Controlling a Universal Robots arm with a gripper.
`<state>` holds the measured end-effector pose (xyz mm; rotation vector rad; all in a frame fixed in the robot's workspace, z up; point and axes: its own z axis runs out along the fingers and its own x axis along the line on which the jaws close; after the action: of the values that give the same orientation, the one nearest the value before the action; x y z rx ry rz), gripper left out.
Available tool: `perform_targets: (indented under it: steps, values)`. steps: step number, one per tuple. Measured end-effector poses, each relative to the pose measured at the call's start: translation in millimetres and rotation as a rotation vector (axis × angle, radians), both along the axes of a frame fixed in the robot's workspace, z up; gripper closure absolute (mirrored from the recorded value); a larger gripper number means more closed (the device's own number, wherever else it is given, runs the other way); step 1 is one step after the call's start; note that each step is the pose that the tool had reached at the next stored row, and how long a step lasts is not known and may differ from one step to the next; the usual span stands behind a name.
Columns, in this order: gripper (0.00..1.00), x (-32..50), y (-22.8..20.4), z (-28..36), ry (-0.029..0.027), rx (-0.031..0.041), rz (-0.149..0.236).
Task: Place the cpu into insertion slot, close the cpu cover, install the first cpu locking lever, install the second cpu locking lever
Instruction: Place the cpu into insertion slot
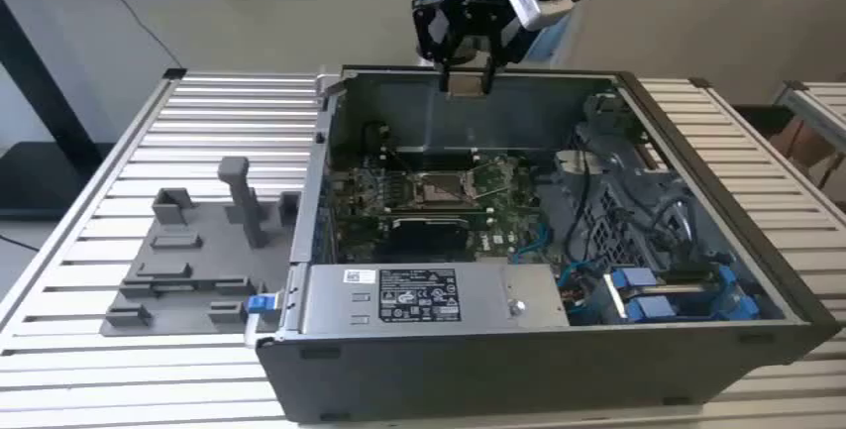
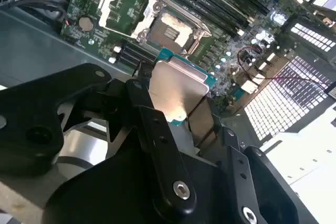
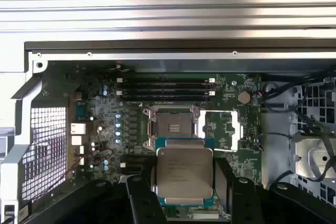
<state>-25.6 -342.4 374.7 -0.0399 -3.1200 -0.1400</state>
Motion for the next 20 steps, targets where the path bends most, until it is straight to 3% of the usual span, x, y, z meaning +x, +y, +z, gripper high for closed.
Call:
perform_targets:
  steps: [20]
  values:
    - [0.46,0.0,0.0,0.0,0.0001,0.0,-0.001]
